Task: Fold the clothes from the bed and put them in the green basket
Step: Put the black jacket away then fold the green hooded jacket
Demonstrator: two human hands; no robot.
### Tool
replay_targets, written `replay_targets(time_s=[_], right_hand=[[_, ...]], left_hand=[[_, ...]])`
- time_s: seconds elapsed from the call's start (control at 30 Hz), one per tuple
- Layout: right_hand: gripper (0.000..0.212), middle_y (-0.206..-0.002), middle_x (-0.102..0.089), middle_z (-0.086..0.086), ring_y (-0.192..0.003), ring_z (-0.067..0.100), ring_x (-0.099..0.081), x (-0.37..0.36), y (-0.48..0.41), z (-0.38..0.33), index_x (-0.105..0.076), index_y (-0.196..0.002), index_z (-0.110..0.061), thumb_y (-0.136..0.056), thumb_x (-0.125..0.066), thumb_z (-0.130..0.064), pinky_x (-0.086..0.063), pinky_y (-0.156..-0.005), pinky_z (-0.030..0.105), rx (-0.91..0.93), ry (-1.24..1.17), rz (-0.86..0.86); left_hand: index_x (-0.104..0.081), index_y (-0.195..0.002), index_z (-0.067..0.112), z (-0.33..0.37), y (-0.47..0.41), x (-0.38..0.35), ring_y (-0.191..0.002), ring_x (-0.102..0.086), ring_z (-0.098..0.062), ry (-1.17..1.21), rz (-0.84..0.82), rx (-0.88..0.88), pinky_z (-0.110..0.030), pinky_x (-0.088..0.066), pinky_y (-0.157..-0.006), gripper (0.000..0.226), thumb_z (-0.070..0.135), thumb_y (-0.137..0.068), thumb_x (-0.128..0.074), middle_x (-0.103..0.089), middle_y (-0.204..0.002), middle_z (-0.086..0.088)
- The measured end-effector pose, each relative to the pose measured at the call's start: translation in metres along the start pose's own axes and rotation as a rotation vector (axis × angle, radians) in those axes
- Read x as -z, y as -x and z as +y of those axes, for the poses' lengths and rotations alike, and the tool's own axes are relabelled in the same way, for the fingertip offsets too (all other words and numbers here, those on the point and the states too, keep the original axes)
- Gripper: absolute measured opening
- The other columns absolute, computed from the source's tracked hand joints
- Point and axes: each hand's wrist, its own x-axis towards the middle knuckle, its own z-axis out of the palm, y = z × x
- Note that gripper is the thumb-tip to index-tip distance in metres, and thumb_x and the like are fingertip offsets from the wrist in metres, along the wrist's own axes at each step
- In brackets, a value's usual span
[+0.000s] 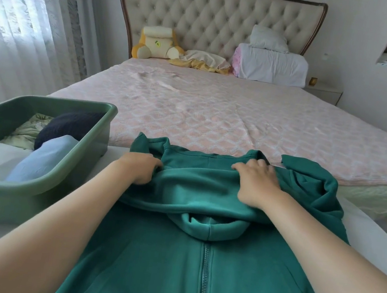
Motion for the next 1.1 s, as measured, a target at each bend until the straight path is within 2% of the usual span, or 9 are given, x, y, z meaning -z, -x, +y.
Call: replay_targets(time_s=[0.17, 0.3, 0.37, 0.47, 0.63, 0.77, 0.87, 0.97, 1.1], right_hand=[[0.070, -0.152, -0.044, 0.004, -0.139, 0.027, -0.036, 0.002, 0.003, -0.026, -0.037, -0.153, -0.031, -0.089, -0.038, -0.004, -0.026, -0.117, 0.044, 0.177, -0.399, -0.078], [0.059, -0.152, -0.048, -0.003, -0.140, 0.024, -0.038, -0.006, 0.003, -0.037, -0.048, -0.146, -0.037, -0.095, -0.032, -0.013, -0.024, -0.117, 0.046, 0.181, -0.369, -0.127], [0.039, -0.127, -0.068, -0.005, -0.117, 0.020, -0.057, -0.006, -0.002, -0.039, -0.072, -0.099, -0.037, -0.097, -0.035, -0.027, -0.031, -0.109, 0.044, 0.133, -0.396, -0.111], [0.051, -0.054, -0.057, -0.003, -0.059, 0.019, -0.054, -0.007, -0.010, -0.039, -0.046, -0.054, -0.017, -0.096, -0.046, -0.046, -0.039, -0.086, 0.035, 0.032, -0.546, -0.020], [0.029, -0.115, -0.067, -0.009, -0.113, 0.018, -0.060, -0.010, -0.014, -0.033, -0.066, -0.116, -0.031, -0.092, -0.063, -0.047, -0.045, -0.097, 0.036, 0.011, -0.468, -0.042], [0.015, -0.114, -0.068, -0.002, -0.108, 0.025, -0.059, -0.008, -0.024, -0.028, -0.071, -0.105, -0.029, -0.095, -0.062, -0.035, -0.043, -0.090, 0.037, -0.096, -0.433, 0.336], [0.026, -0.117, -0.057, 0.004, -0.110, 0.028, -0.049, -0.010, -0.025, -0.022, -0.062, -0.118, -0.022, -0.092, -0.059, -0.016, -0.037, -0.091, 0.037, -0.166, -0.249, 0.480], [0.052, -0.126, -0.050, 0.005, -0.117, 0.028, -0.043, -0.013, -0.018, -0.028, -0.057, -0.131, -0.021, -0.083, -0.056, -0.004, -0.033, -0.099, 0.038, 0.006, -0.146, 0.489], [0.055, -0.162, -0.030, 0.001, -0.148, 0.024, -0.025, -0.015, -0.012, -0.044, -0.034, -0.154, -0.035, -0.101, -0.045, -0.045, -0.019, -0.120, 0.043, 0.260, -0.219, 0.049]], left_hand=[[-0.047, -0.135, 0.035, -0.003, 0.004, 0.006, -0.101, -0.059, -0.022, -0.145, 0.045, 0.075, -0.029, -0.033, -0.055, 0.036, 0.024, -0.102, -0.039, -0.062, -0.124, 0.001], [-0.040, -0.142, 0.041, -0.005, 0.002, 0.003, -0.111, -0.060, -0.024, -0.117, 0.048, 0.058, -0.032, -0.041, -0.071, 0.040, 0.032, -0.103, -0.038, -0.061, -0.129, 0.000], [-0.046, -0.139, 0.041, -0.006, -0.003, 0.002, -0.115, -0.058, -0.023, -0.107, 0.022, 0.086, -0.034, -0.046, -0.079, 0.038, 0.034, -0.102, -0.040, -0.059, -0.132, 0.002], [-0.056, -0.128, 0.037, -0.008, -0.013, 0.002, -0.108, -0.061, -0.022, -0.163, 0.038, 0.096, -0.036, -0.050, -0.081, 0.031, 0.032, -0.099, -0.045, -0.062, -0.122, 0.004], [-0.055, -0.117, 0.023, -0.011, -0.017, -0.001, -0.092, -0.062, -0.029, -0.071, 0.239, 0.153, -0.036, -0.044, -0.069, 0.026, 0.018, -0.096, -0.040, -0.064, -0.106, -0.004], [-0.045, -0.119, 0.015, -0.010, -0.023, 0.010, -0.083, -0.059, -0.033, 0.506, 0.649, 0.266, -0.038, -0.040, -0.064, 0.018, 0.019, -0.102, -0.039, -0.064, -0.095, -0.011], [-0.029, -0.148, 0.029, 0.006, -0.021, 0.001, -0.125, -0.047, -0.033, 0.695, 0.399, 0.090, -0.049, -0.042, -0.099, 0.050, 0.030, -0.102, -0.047, -0.049, -0.139, -0.011], [-0.013, -0.157, 0.038, 0.017, -0.019, -0.030, -0.152, -0.007, -0.025, 0.468, 0.108, 0.095, -0.059, -0.006, -0.120, 0.057, 0.052, -0.103, -0.026, -0.011, -0.166, 0.001], [-0.002, -0.156, 0.046, 0.002, -0.010, -0.048, -0.153, 0.005, -0.022, 0.392, 0.054, 0.186, -0.059, 0.014, -0.117, 0.065, 0.069, -0.096, -0.008, -0.001, -0.167, 0.007]])
